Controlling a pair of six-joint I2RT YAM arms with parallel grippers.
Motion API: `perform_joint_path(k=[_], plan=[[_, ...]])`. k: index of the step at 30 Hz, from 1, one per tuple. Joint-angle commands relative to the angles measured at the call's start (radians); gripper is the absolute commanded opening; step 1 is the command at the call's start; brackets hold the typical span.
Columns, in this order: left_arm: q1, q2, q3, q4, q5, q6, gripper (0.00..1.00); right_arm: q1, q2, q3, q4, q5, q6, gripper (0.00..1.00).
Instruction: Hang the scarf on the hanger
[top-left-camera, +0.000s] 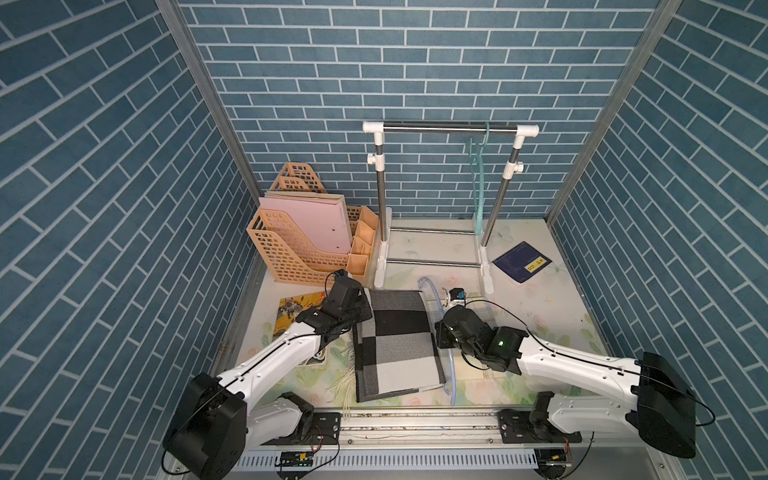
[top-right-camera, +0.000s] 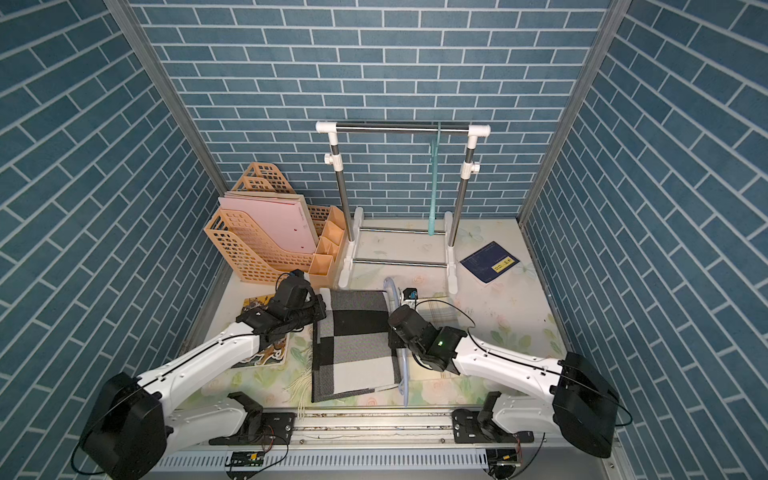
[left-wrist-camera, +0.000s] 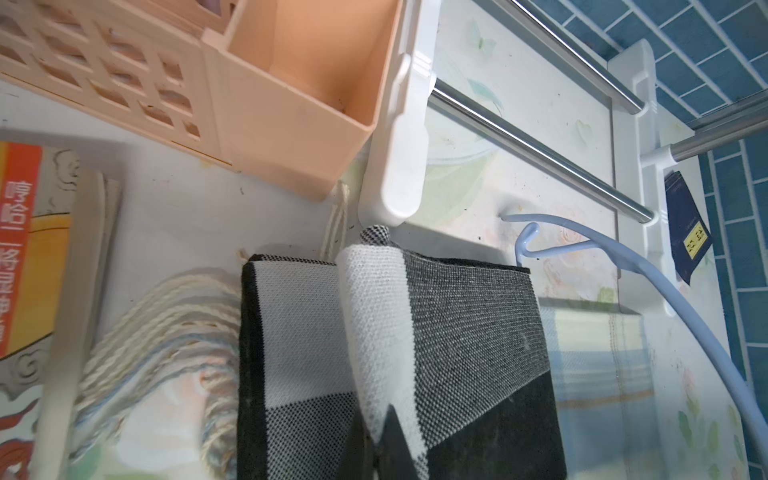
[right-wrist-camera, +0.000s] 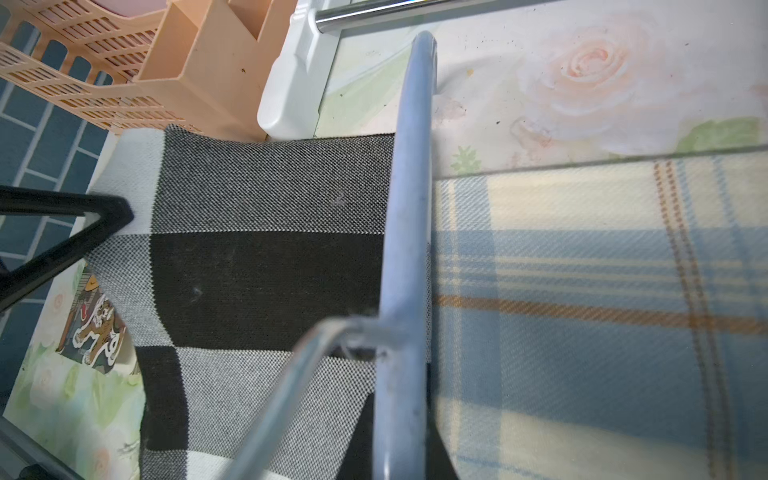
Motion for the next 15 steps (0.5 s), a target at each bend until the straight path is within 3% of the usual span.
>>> perform_joint_path(k=[1,15], plan=[[0.045,-0.036,0.005,-0.102,-0.062,0.025,0.0,-0.025,0.007,0.028,-0.082,0.03,-0.065,0.0],[0.162,-0.099,0.005,-0.151,-0.055,0.035,0.0,-0.038,0.01,0.039,-0.102,0.065,-0.071,0.0]])
